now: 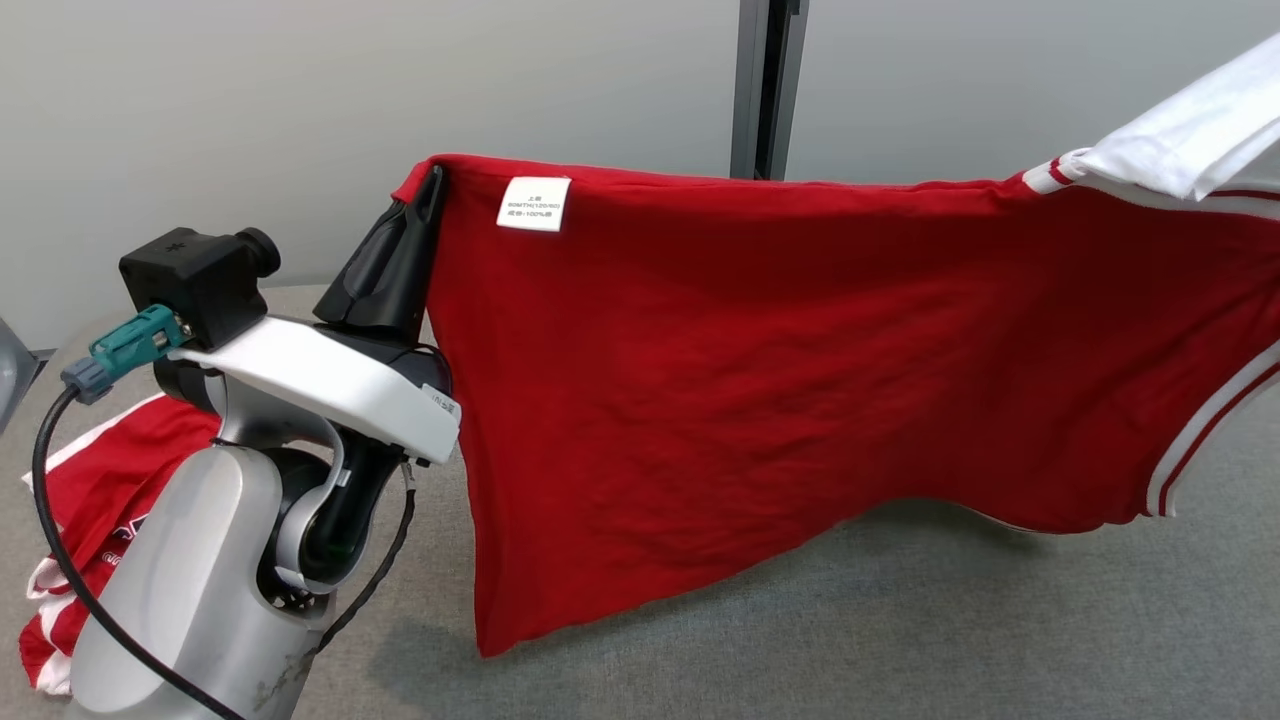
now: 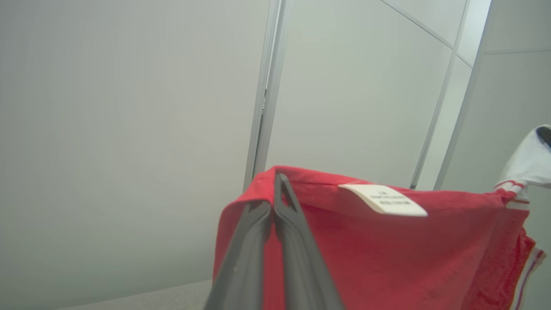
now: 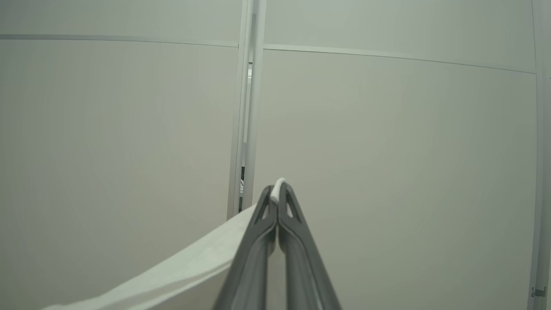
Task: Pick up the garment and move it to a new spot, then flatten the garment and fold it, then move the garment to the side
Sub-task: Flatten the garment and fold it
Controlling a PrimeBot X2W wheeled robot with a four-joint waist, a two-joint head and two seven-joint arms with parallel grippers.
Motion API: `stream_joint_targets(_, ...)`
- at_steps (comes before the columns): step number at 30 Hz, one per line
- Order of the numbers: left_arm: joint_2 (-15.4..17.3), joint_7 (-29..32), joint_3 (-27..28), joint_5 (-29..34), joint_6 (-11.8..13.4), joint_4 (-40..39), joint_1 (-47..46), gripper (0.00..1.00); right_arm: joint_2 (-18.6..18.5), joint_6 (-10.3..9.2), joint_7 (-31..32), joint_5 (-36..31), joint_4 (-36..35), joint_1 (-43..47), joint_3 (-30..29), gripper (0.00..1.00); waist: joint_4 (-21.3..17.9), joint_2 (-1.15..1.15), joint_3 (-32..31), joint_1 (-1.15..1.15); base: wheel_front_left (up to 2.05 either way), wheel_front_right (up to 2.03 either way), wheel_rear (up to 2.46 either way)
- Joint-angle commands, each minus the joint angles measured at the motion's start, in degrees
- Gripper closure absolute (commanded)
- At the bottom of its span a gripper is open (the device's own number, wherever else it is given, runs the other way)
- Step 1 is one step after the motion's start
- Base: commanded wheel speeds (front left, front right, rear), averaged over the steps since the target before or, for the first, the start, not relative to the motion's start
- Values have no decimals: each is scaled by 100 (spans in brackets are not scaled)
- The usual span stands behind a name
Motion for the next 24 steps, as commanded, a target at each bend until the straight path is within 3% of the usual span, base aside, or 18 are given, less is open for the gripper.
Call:
stream_joint_targets(1,28,-19,39,44,45,19,30,100,34,-2,46,-40,-7,-45,-19,100,-14,0,35,0,0,0,0)
stream_joint_targets(8,89,202,-102,231,28,305,-562,100,-29,-2,421,-169,104,-696,-54,100,-32,0,583,0,0,0,0)
stream_joint_targets(15,259,648,-129,569,-192,926,-2427,100,-251,-2,763,-293,712,-2684,425,100,-145,0,2083,0,0,0,0)
stream_joint_targets(19,233,611,-163,894,-339,1651,-3757,100,-314,-2,592,-276,1461,-4107,687,100,-206,0,2859,0,0,0,0)
stream_joint_targets(24,-45,-216,-137,1344,-327,3092,-5398,100,23,-1,-554,-571,2836,-5826,549,100,-255,0,3431,0,0,0,0)
